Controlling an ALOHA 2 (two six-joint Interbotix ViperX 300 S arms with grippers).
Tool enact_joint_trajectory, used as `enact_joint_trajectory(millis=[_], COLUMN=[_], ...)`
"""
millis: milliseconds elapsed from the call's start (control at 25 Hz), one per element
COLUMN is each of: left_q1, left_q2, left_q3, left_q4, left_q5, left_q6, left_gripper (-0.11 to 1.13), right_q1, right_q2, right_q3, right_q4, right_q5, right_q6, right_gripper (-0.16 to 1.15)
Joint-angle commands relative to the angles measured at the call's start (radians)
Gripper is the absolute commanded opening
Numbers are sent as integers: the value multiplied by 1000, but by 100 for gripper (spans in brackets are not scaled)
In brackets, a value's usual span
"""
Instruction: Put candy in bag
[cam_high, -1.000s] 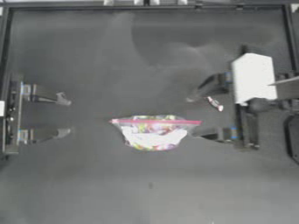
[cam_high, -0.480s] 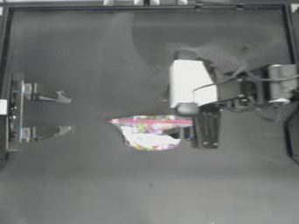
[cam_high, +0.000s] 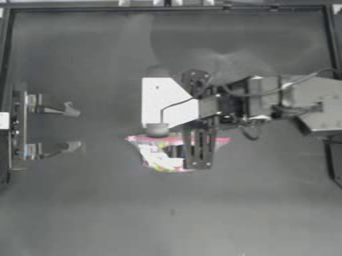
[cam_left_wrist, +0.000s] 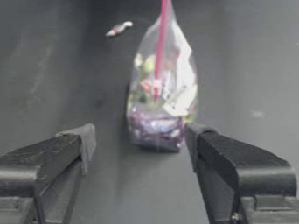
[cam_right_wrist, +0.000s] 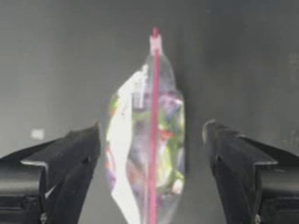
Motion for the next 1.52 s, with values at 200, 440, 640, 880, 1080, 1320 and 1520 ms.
enact_joint_trajectory(millis=[200,440,640,880,1080,1320,1520], left_q1=[6,8,12,12,12,11,11], left_q2=[12,12,14,12,12,14,12], left_q3=[2,9,12,14,14,17,20], left_q4=[-8,-8,-8,-9,-8,-8,-8], left_q5=[-11,-25,-26,-26,-26,-26,-26], left_q6=[-2,-2,0,-2,0,-2,-2], left_gripper=[94,94,94,94,94,94,94], right_q1=[8,11,12,35,48,57,60], right_q2=[57,112,156,206,242,278,295], right_q3=[-100,-149,-195,-252,-285,-324,-342], right_q4=[-3,-12,-23,-46,-63,-66,-72], right_q5=[14,18,38,75,112,120,135], right_q6=[-3,-5,-6,-8,-2,-6,-8], right_gripper=[97,97,97,97,97,97,97])
